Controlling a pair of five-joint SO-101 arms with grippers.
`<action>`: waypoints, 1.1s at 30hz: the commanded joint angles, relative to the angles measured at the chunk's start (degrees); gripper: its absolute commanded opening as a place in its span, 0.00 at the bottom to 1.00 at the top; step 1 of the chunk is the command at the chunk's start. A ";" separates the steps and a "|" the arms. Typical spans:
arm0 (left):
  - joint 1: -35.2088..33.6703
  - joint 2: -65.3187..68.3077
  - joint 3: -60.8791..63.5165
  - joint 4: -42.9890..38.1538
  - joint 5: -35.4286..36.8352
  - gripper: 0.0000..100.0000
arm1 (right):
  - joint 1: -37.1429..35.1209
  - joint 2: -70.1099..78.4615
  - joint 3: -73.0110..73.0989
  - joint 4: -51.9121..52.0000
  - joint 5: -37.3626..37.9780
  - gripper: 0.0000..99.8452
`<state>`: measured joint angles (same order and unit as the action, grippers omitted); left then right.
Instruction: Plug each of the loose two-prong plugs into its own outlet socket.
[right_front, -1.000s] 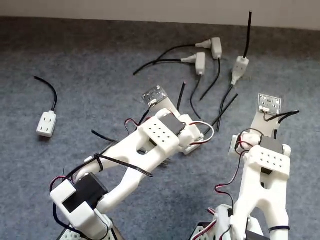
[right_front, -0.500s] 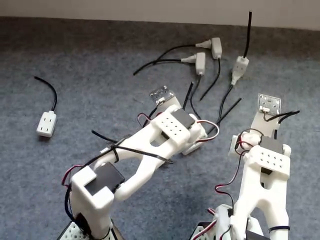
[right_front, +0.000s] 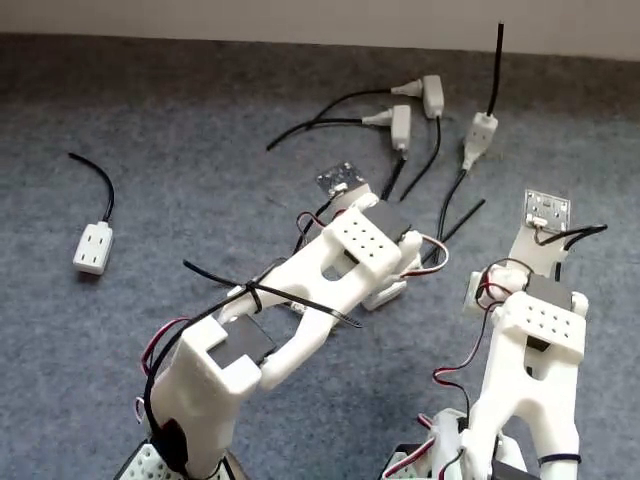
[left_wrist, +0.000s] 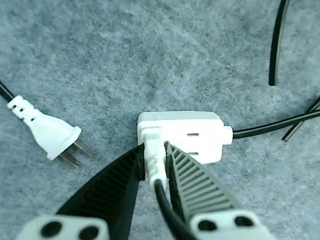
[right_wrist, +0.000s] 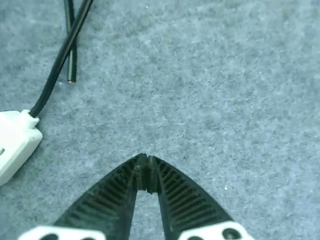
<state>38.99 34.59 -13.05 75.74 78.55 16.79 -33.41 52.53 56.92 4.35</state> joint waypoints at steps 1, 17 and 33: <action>0.84 1.98 -0.13 0.26 -0.70 0.11 | 5.67 -1.89 -0.84 -2.86 -1.32 0.01; 3.65 0.40 -1.54 0.79 -6.33 0.24 | 10.33 -1.89 -0.75 -4.00 -5.01 0.14; 3.82 -9.19 -24.92 18.99 -9.49 0.34 | 6.20 -1.19 -0.84 -2.07 -7.74 0.24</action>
<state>42.24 30.11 -32.31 91.38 69.49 24.53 -33.41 52.53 54.11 -1.27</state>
